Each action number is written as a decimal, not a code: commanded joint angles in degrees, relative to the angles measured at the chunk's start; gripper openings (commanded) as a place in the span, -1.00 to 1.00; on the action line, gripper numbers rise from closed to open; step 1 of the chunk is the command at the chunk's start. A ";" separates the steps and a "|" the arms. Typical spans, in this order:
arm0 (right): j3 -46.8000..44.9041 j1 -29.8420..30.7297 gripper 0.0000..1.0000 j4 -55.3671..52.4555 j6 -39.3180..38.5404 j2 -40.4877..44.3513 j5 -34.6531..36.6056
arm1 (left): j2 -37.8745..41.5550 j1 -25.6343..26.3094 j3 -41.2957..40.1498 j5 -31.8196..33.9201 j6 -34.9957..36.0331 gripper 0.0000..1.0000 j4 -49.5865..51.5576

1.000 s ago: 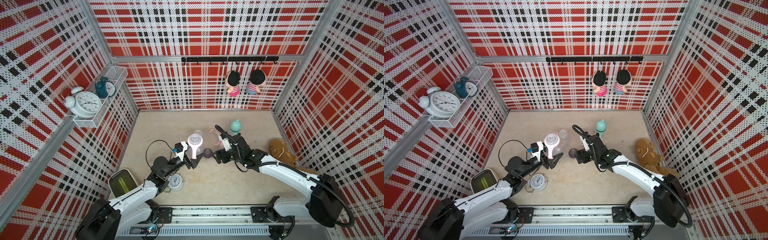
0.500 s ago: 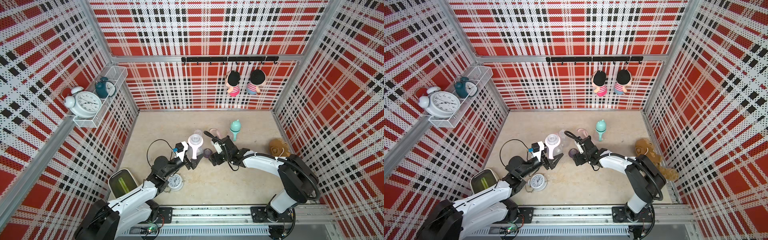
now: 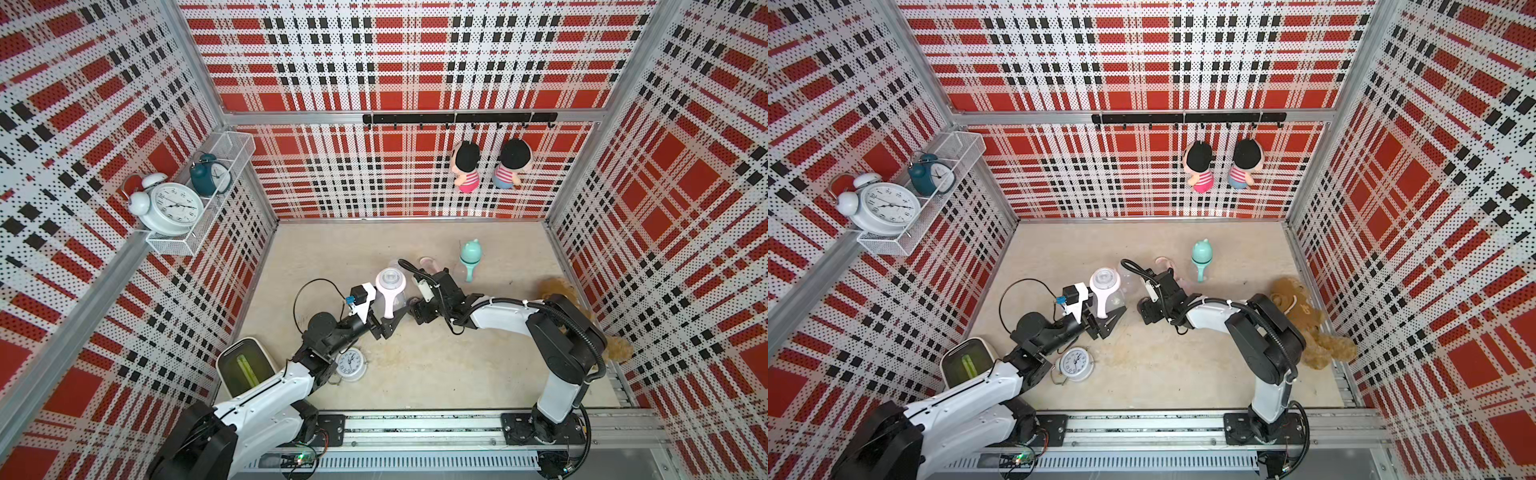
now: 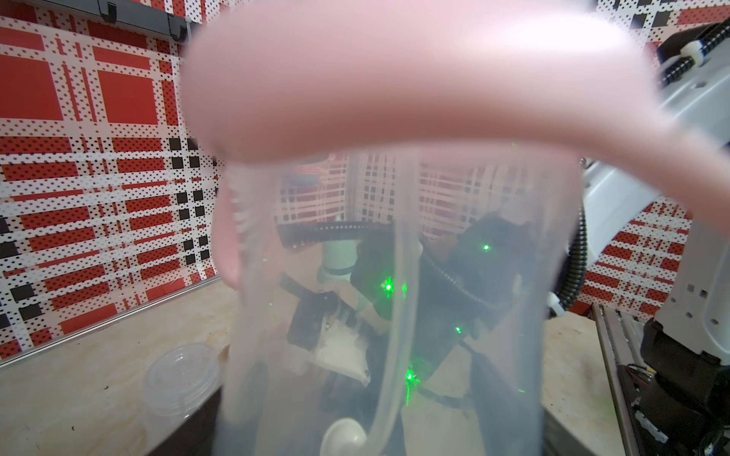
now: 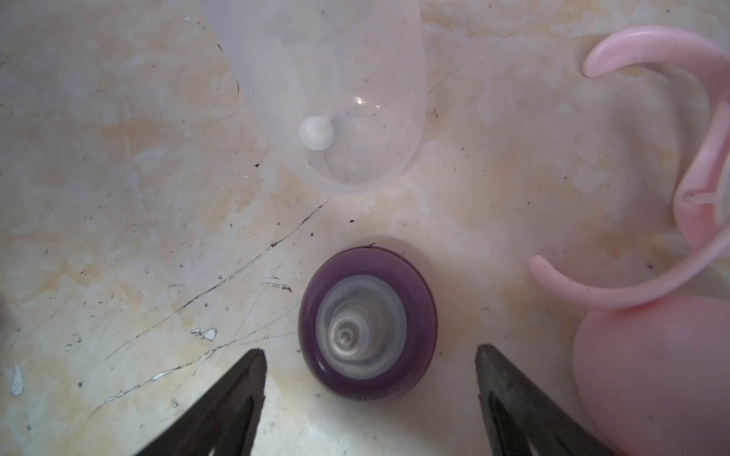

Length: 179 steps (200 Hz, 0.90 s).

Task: Assemble the baby bottles
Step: Move the nipple to the center of the board.

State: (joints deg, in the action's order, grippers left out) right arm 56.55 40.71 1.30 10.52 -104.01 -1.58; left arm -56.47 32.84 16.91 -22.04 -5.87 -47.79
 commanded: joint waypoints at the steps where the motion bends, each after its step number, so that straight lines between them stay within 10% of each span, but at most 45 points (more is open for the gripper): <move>1: 2.38 -0.10 0.70 2.64 -0.47 -2.43 1.25 | 0.50 0.29 1.81 0.16 0.77 -1.00 -0.81; 179: -0.08 2.79 0.21 -2.79 3.77 -3.47 4.27 | 0.15 0.65 1.90 0.60 0.95 -1.00 -0.75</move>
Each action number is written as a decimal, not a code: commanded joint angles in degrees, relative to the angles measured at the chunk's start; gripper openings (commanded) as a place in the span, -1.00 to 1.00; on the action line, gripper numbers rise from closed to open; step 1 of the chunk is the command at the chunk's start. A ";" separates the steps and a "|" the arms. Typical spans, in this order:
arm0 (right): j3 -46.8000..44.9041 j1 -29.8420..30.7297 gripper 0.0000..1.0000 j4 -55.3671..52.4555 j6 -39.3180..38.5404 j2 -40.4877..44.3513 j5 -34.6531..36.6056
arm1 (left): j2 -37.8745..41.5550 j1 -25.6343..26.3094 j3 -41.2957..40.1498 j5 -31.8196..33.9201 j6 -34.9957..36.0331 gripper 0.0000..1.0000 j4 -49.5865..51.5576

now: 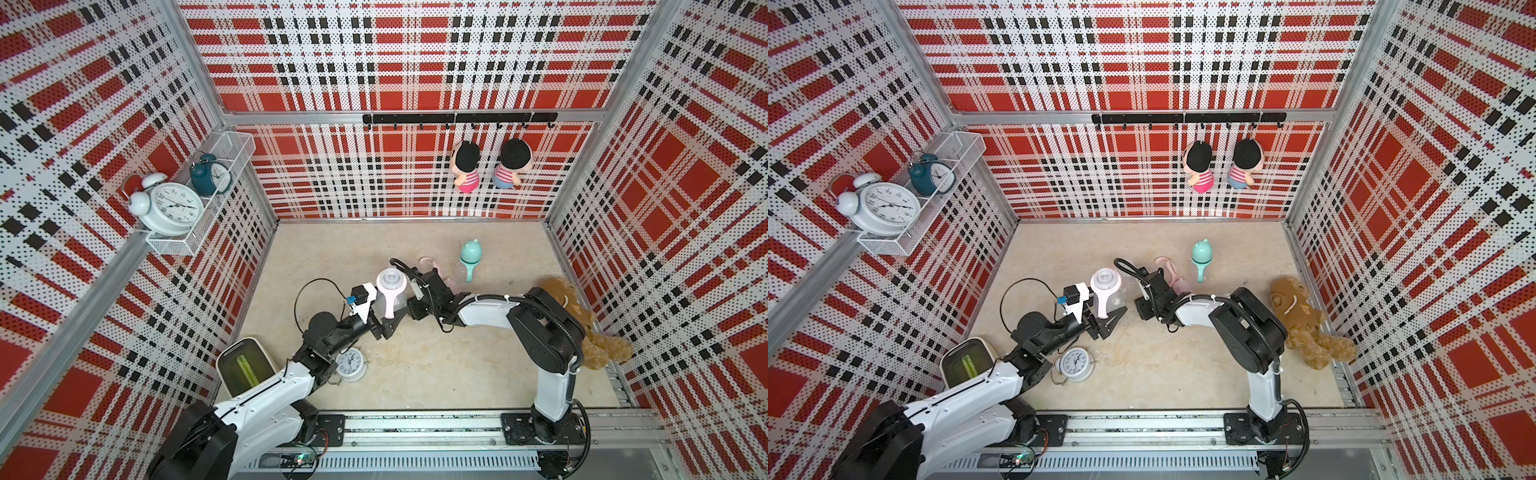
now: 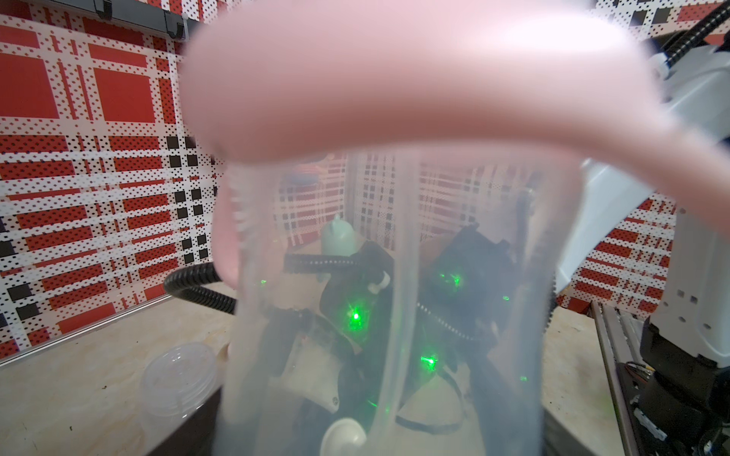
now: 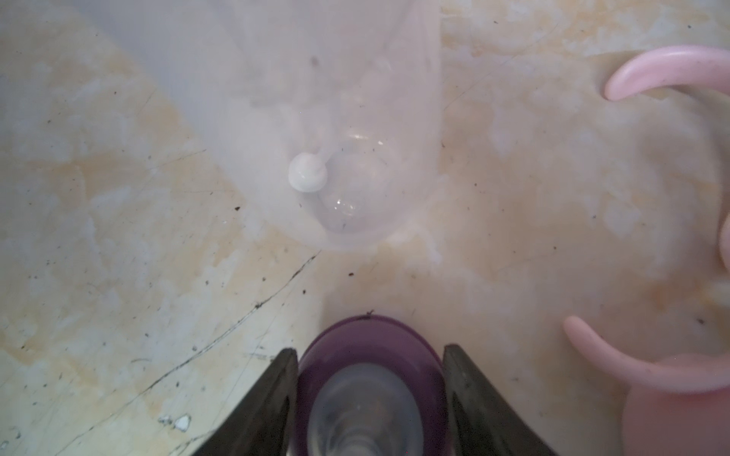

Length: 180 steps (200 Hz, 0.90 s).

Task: Assemble the baby bottles
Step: Move the nipple to the center of the board.

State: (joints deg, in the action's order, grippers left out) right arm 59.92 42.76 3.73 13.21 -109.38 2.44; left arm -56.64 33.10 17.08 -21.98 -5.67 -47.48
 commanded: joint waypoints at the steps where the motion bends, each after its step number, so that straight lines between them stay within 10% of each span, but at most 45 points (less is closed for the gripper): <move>1: -3.51 0.74 0.21 -5.22 1.06 2.03 0.22 | 0.32 0.39 1.73 0.58 0.75 -1.00 -1.09; 180: -5.77 5.14 0.62 -28.07 2.53 13.43 0.97 | -0.68 2.12 2.61 0.90 1.28 -1.00 -0.79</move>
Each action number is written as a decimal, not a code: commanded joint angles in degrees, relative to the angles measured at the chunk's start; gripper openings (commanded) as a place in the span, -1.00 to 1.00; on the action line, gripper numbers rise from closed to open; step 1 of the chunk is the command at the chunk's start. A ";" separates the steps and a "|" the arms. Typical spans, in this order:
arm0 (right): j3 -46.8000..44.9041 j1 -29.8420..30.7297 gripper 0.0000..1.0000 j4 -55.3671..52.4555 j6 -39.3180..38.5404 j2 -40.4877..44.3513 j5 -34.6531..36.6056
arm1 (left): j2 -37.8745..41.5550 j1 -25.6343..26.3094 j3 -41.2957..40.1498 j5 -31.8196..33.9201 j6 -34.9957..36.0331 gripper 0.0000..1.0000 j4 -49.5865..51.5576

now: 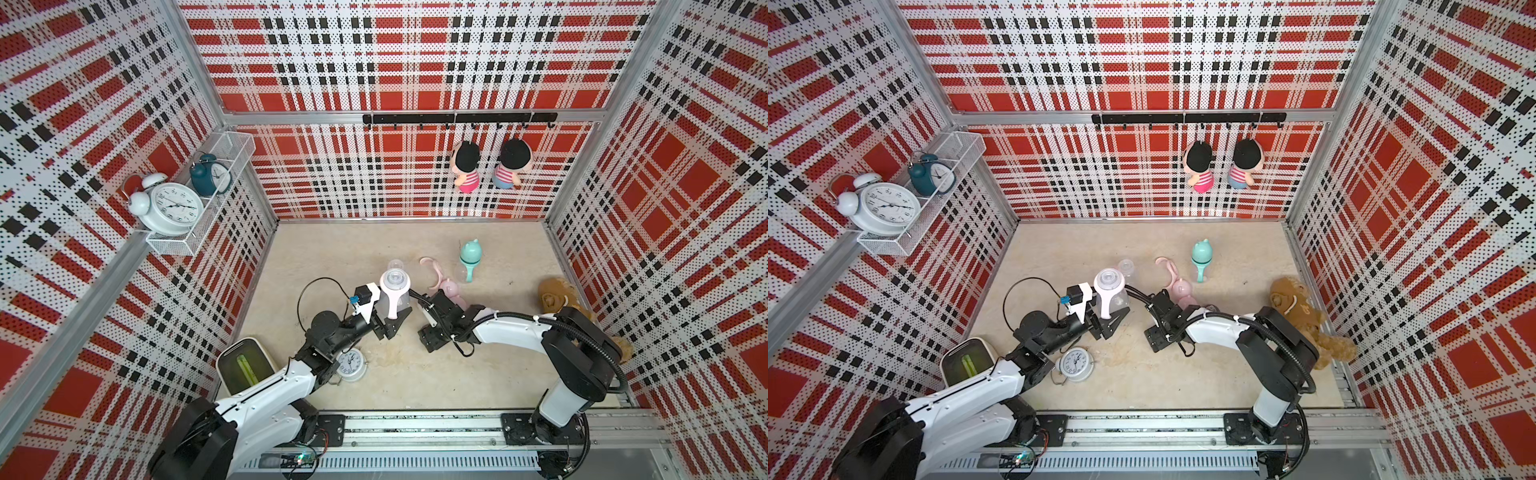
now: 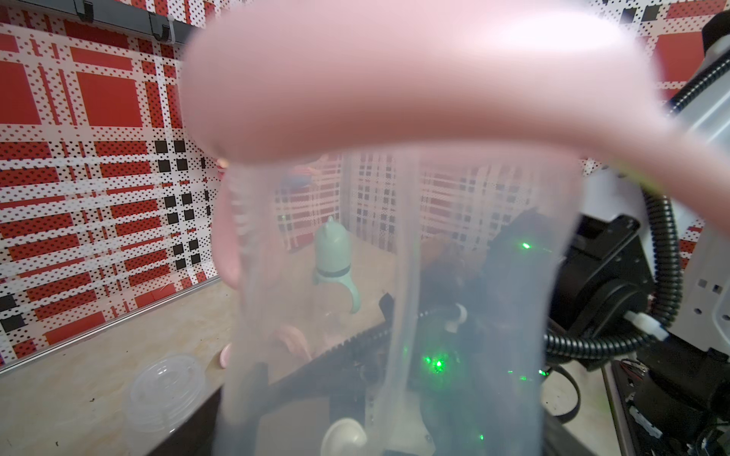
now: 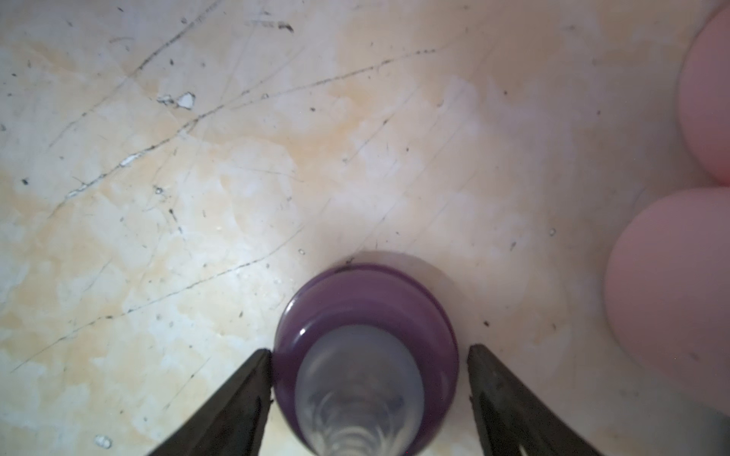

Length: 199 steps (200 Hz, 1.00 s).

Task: Assemble the baby bottles
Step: Move the nipple to the center of the board, then pick up the nipple from the center of the board.

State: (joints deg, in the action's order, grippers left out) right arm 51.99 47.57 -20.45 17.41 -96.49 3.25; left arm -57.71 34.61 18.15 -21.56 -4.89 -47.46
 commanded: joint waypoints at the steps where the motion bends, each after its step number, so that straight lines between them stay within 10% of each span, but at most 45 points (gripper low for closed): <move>1: 2.25 0.33 0.62 -3.90 -1.76 0.48 0.17 | 0.40 0.62 1.54 0.47 0.49 -1.00 -0.80; 199: 6.65 0.33 0.41 -7.49 -3.53 -5.64 0.17 | -0.30 1.07 1.72 0.04 1.11 -1.00 -0.83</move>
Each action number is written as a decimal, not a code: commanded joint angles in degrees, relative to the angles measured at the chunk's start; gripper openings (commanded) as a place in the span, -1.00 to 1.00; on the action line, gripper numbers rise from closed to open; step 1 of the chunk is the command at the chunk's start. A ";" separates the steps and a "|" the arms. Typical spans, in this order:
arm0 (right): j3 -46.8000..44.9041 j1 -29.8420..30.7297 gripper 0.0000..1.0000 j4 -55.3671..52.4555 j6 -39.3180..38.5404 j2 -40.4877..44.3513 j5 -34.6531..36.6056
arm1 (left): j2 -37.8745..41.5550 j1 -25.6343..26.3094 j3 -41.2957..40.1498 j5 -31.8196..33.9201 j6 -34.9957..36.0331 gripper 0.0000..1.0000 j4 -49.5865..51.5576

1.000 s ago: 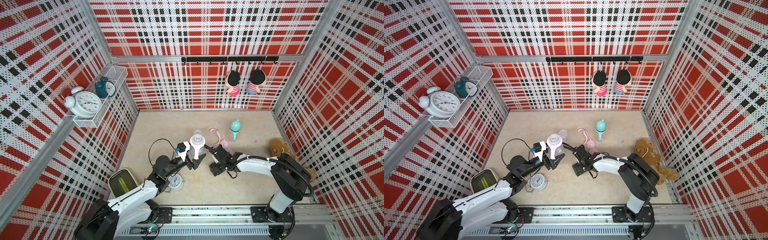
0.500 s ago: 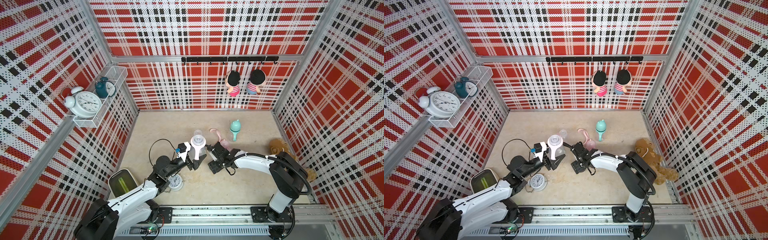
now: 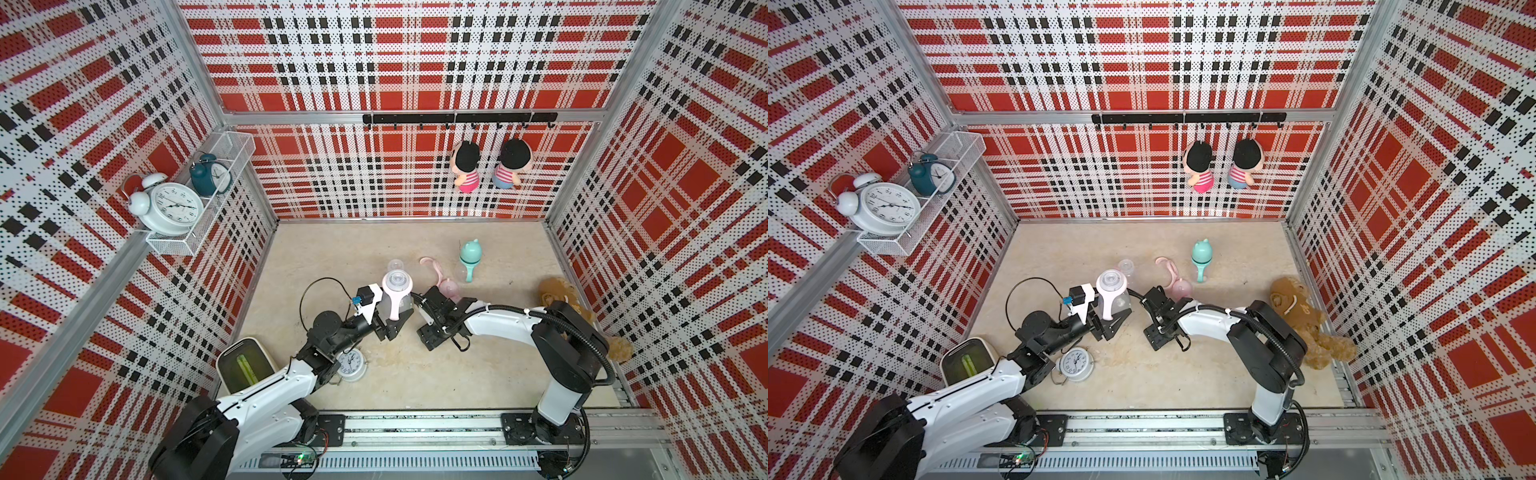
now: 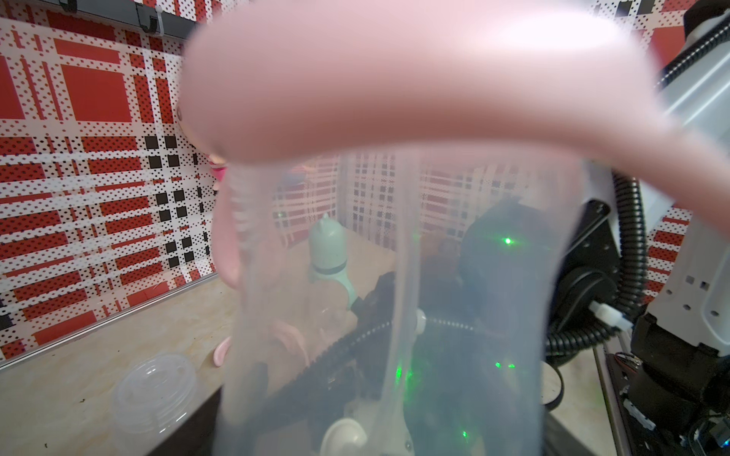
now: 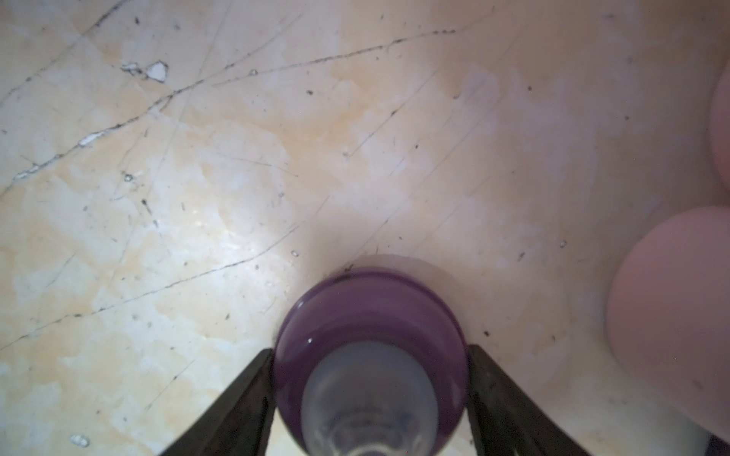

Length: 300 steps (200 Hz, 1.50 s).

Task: Assemble the baby bottles
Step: Pick up the nipple from the center of the board, then close the nipple on the baby bottle.

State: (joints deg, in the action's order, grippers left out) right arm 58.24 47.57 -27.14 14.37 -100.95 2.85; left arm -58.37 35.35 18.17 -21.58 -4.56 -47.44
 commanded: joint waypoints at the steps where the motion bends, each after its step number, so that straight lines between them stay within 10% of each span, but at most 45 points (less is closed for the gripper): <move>1: 0.39 0.33 0.41 -0.76 -0.49 -1.18 0.57 | 0.36 0.33 1.69 0.05 0.78 -1.00 -0.83; 161: 0.60 -7.29 0.27 -10.19 3.52 16.31 -1.78 | -4.14 0.55 -3.08 -1.96 1.57 -1.00 -9.43; 300: 27.02 -7.58 0.29 -30.91 -4.25 27.56 -14.90 | -14.75 7.23 -6.75 4.47 5.89 -1.00 -18.43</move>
State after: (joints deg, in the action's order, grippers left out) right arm 82.21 39.94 -53.65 12.99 -74.24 -7.35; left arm -71.79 41.25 11.38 -19.16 -0.89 -61.84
